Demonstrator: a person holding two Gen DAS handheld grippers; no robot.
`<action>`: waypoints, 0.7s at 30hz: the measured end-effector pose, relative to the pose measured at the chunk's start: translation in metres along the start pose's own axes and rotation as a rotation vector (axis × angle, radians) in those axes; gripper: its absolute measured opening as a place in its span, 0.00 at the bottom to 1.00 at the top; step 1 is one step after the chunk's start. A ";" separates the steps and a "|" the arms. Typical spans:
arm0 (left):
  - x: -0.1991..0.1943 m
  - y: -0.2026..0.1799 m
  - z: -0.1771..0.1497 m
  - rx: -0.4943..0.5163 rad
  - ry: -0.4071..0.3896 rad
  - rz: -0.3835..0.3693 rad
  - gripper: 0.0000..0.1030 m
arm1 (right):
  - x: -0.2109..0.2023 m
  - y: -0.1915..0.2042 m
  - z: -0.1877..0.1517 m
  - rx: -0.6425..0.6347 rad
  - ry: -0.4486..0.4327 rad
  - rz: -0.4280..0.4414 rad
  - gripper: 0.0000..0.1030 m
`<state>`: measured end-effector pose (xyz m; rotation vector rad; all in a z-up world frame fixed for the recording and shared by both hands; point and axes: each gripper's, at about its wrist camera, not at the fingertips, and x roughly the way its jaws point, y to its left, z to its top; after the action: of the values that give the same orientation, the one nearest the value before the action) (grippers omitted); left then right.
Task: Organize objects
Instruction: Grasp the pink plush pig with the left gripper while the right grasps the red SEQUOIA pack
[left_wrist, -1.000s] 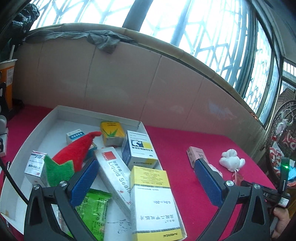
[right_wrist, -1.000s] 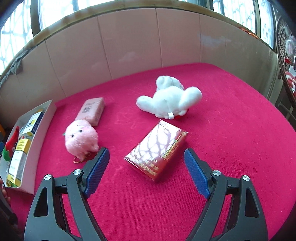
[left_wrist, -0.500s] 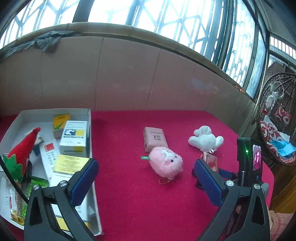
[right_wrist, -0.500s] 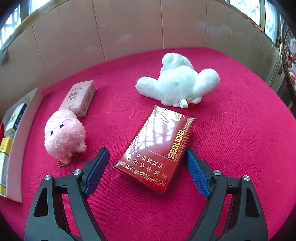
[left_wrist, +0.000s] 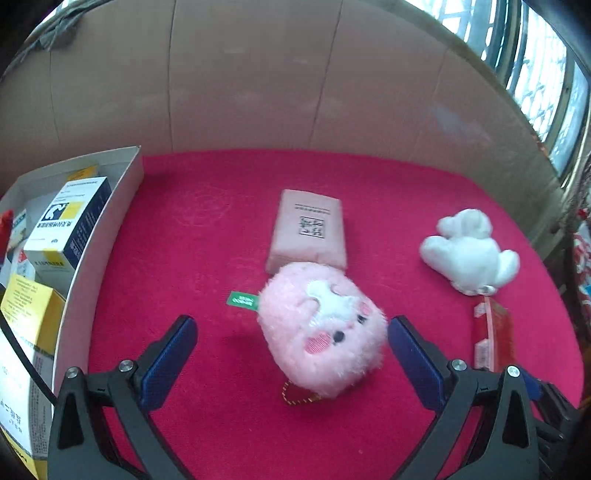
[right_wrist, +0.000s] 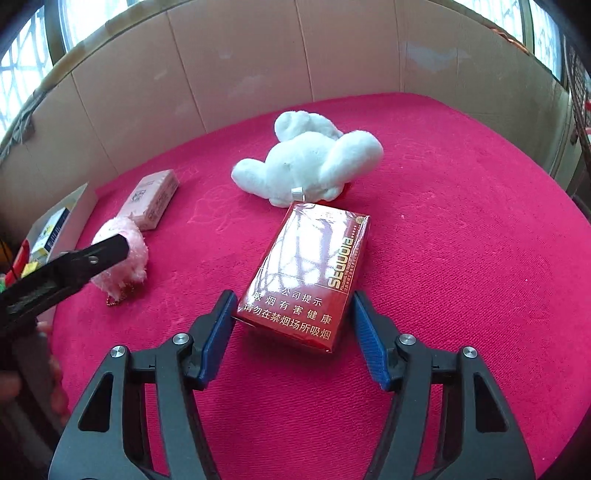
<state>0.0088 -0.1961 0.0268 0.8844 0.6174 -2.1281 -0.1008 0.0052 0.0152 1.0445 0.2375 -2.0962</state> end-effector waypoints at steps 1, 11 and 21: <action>0.004 0.000 0.000 0.000 0.010 0.005 1.00 | 0.000 0.000 0.000 0.002 -0.001 0.001 0.61; 0.014 -0.006 -0.008 0.078 0.035 0.057 0.84 | 0.000 -0.007 0.001 0.027 -0.006 0.033 0.62; -0.001 0.010 -0.018 0.049 0.001 0.037 0.54 | 0.000 -0.008 0.001 0.035 -0.012 0.050 0.61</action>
<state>0.0241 -0.1904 0.0145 0.9162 0.5474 -2.1172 -0.1068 0.0100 0.0144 1.0478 0.1671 -2.0676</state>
